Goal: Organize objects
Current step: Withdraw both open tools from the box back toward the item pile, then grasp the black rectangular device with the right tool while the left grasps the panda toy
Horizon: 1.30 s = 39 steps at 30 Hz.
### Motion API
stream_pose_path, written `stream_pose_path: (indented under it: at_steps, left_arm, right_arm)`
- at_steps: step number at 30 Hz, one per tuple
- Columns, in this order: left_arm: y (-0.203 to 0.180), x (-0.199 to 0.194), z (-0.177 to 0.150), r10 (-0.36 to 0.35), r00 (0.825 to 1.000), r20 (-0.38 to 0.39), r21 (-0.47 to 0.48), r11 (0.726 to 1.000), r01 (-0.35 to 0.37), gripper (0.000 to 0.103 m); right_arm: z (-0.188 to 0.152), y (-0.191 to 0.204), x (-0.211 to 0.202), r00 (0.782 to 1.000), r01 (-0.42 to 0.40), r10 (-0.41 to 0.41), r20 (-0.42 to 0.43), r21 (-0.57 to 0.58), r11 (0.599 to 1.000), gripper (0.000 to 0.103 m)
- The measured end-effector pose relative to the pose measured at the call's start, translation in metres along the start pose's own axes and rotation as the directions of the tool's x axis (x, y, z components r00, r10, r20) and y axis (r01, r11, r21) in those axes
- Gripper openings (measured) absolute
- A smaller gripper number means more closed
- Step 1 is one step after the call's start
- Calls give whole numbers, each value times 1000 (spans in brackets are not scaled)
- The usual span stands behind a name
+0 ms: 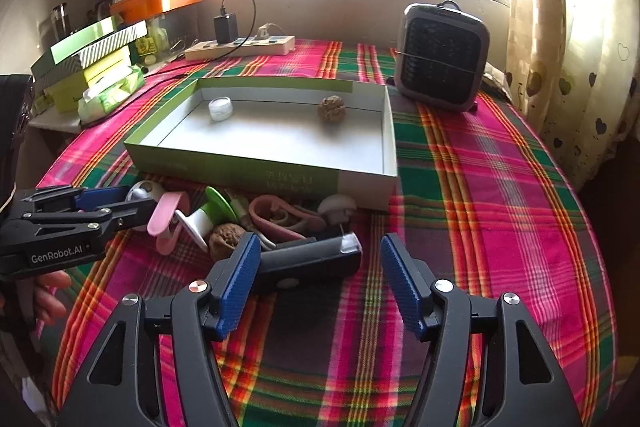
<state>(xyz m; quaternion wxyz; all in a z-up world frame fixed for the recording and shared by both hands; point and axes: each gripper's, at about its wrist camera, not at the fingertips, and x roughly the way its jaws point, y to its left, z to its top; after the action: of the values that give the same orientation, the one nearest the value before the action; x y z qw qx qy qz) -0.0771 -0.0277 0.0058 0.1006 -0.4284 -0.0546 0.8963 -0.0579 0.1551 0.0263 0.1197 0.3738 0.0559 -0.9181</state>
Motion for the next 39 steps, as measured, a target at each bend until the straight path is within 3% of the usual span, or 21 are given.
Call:
stream_pose_path:
  at_steps: [13, 20, 27, 39]
  left_arm:
    - [1, 0, 0, -8, 1000, 6, 9, 1000, 8, 48]
    - [2, 0, -1, -9, 1000, 5, 9, 1000, 9, 48]
    - [1, 0, -1, -8, 1000, 6, 9, 1000, 8, 48]
    - [1, -1, -1, -13, 1000, 4, 8, 1000, 13, 48]
  right_arm:
    - [-19, -12, -17, 997, 74, -74, -31, 16, 997, 63]
    - [-20, 4, -25, 1000, 21, -21, 0, 27, 999, 63]
    - [-17, 14, -6, 998, 61, -59, -32, 55, 997, 66]
    - [-24, -1, -18, 984, 174, -171, -60, 56, 983, 70]
